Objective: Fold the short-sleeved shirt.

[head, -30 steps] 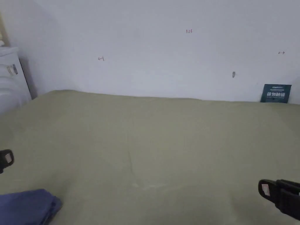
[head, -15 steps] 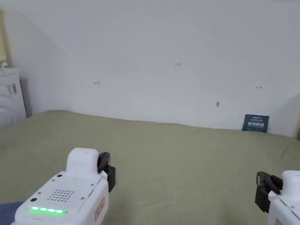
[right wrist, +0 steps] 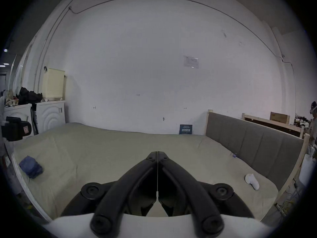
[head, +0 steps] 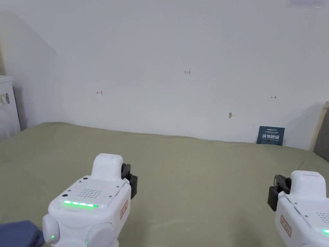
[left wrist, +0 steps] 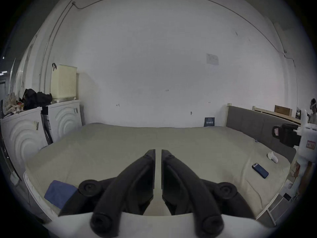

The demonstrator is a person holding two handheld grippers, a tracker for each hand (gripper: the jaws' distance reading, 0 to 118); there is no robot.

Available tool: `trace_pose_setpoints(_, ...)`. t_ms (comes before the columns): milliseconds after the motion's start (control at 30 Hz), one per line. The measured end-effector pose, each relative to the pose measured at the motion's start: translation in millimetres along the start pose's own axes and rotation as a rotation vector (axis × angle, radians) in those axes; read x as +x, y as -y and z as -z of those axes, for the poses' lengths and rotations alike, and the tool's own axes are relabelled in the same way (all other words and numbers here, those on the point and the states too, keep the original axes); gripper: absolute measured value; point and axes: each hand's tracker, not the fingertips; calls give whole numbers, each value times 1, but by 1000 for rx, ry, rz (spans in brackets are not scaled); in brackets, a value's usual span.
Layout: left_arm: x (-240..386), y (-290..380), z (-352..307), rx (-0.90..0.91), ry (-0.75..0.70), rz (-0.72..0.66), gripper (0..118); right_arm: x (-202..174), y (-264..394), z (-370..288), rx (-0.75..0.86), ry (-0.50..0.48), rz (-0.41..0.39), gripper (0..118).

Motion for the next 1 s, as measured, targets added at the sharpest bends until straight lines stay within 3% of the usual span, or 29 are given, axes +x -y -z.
trace_pose_setpoints(33, 3, -4, -5, 8, 3, -7, 45, 0, -1, 0, -1, -9, 2, 15)
trace_pose_setpoints(100, 2, -9, -2, 3, 41, -31, 107, -3, -4, -1, -1, -20, -10, 73)
trace_pose_setpoints(133, 2, -10, 1, -7, 31, -30, 113, -5, -4, 2, -12, -6, -25, 105)
trace_pose_setpoints(167, 3, -9, 2, 4, 25, -31, 113, -5, -3, 5, -21, -1, -29, 113)
trace_pose_setpoints(333, 3, -3, -2, 100, -64, -21, 113, -2, 5, 1, 16, -10, 0, 113)
trace_pose_setpoints(600, 0, -1, -3, 83, -58, -76, 113, 2, 5, -11, 70, -7, 7, 113)
trace_pose_setpoints(767, -1, -4, -3, 45, -10, -110, 113, 6, -9, -20, 88, -92, 71, 113)
trace_pose_setpoints(1000, 0, -5, 2, 28, 32, -110, 113, 0, -10, -17, 99, -97, 0, 115)
